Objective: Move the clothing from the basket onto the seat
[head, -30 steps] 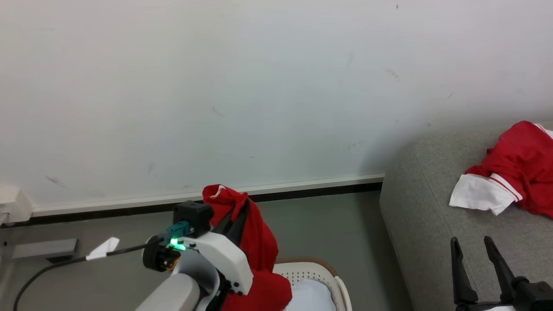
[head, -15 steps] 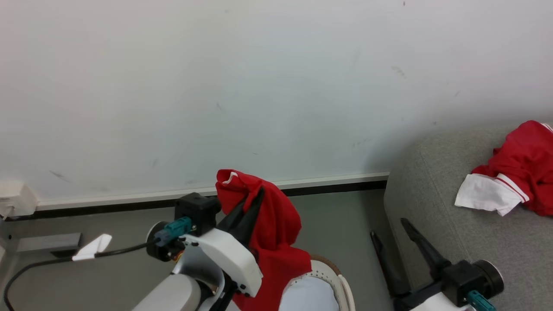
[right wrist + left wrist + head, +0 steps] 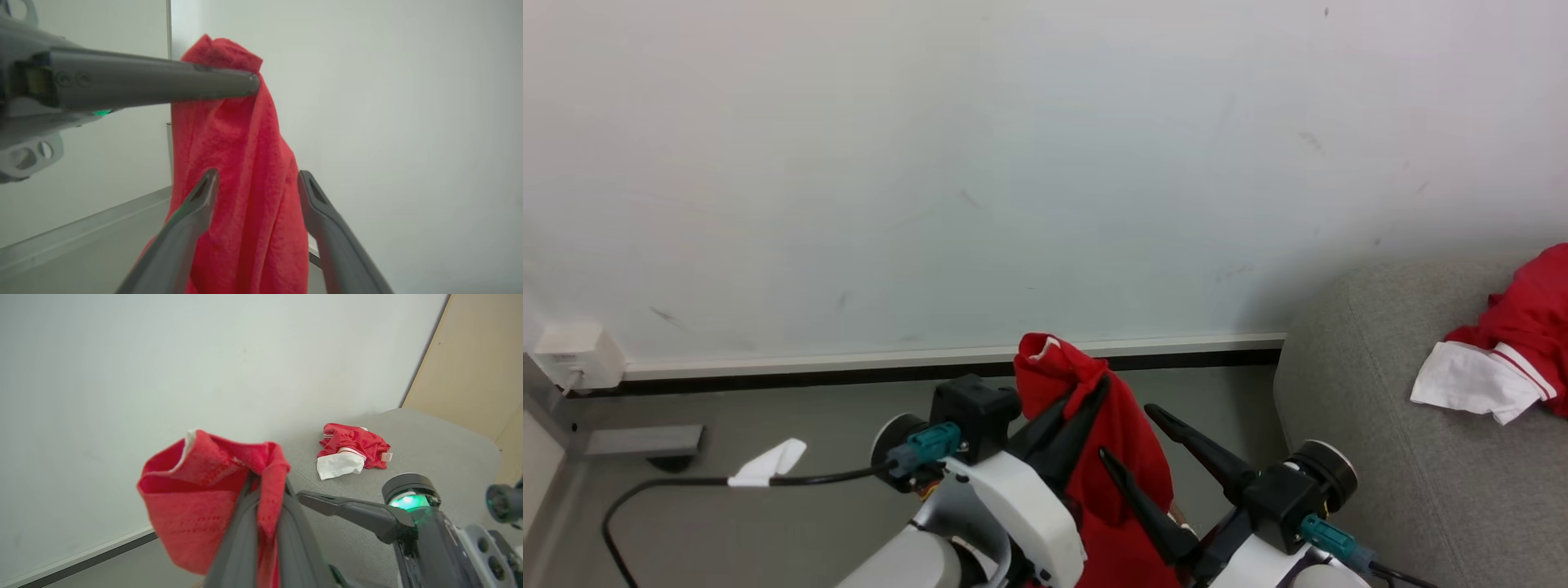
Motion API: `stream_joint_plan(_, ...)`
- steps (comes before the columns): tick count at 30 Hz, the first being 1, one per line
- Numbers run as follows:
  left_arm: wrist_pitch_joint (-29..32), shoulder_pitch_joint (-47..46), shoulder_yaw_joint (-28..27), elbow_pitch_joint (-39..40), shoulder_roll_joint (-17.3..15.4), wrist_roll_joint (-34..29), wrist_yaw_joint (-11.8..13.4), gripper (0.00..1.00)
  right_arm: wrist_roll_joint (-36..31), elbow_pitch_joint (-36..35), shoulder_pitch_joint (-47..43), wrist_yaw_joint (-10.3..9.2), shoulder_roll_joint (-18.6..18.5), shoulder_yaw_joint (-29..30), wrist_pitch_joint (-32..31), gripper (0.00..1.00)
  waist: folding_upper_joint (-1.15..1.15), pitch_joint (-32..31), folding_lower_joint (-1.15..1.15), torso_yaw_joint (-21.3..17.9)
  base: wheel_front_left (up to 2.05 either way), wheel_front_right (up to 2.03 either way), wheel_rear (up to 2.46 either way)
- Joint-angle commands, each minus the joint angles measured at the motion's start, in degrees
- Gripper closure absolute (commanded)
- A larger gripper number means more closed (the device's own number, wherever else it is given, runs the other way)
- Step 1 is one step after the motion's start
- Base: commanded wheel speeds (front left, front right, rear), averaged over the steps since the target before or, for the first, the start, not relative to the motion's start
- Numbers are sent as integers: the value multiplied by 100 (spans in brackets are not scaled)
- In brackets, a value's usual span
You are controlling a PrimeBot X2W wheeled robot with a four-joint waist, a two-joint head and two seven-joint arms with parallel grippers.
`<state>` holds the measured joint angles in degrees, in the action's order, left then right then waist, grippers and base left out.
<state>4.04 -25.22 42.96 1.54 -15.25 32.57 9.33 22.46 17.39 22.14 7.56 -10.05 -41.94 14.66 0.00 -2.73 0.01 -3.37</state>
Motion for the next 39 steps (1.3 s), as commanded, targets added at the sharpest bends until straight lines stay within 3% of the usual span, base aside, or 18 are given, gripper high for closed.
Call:
stream_joint_plan(1,35,-28,56,90,34,-44,-62,100,145,117,105,-14,16,-67,21,0,0,-19,-1,50,0,0,0)
stream_joint_plan(8,145,-10,239,296,79,71,-210,100,706,576,310,-14,147,-357,52,0,0,-53,-1,177,0,0,0)
stream_joint_plan(9,167,-7,250,316,81,83,-207,100,830,619,313,-14,164,-390,55,4,0,-59,-1,189,0,0,0)
stream_joint_plan(10,174,0,266,326,82,89,-219,100,911,657,328,-14,162,-419,45,57,0,-65,-1,200,0,0,0)
stream_joint_plan(11,186,12,280,337,82,107,-225,100,992,682,363,-14,162,-423,49,92,0,-72,-1,207,0,0,0)
stream_joint_plan(12,180,26,283,344,80,128,-228,100,1070,708,392,-14,159,-417,52,100,0,-77,-1,212,0,0,0)
stream_joint_plan(19,125,116,257,228,-24,137,-184,100,1368,574,385,-14,88,-273,59,100,0,-93,-1,152,0,0,0)
stream_joint_plan(21,63,149,228,186,-30,123,-146,39,1409,502,364,-14,34,-179,59,100,0,-75,-1,108,0,0,0)
stream_joint_plan(22,13,176,204,151,-28,135,-117,0,1411,468,353,-15,2,-97,60,100,0,-62,-1,79,0,0,0)
stream_joint_plan(30,-249,286,165,-124,25,156,-107,0,1285,177,303,-14,-311,338,57,100,0,36,-1,-188,0,0,0)
stream_joint_plan(39,-569,334,289,-475,140,81,-195,0,1137,-148,212,-14,-574,849,57,100,0,157,-1,-845,0,0,0)
